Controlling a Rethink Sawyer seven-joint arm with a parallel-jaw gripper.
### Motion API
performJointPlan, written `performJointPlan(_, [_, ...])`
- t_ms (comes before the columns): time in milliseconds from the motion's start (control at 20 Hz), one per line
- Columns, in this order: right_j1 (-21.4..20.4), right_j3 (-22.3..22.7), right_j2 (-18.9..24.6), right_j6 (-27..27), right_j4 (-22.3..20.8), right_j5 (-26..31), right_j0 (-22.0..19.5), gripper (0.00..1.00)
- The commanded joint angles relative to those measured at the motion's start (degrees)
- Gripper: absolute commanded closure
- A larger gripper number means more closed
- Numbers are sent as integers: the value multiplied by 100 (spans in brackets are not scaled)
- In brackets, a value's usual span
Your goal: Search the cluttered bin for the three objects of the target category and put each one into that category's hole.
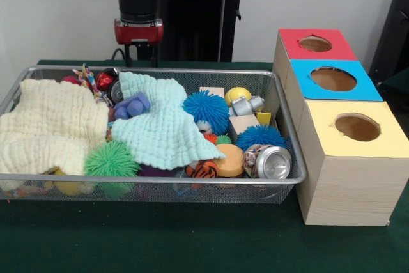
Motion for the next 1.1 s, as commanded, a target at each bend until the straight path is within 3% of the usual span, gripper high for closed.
performJointPlan(50, [-310, -442, 455, 1002, 681, 729, 108, 0])
performJointPlan(750, [-1219, -635, 1464, 304, 1105, 2351, -417, 0])
performJointPlan(1100, [-1349, -792, 1855, 61, 1162, 2876, -480, 0])
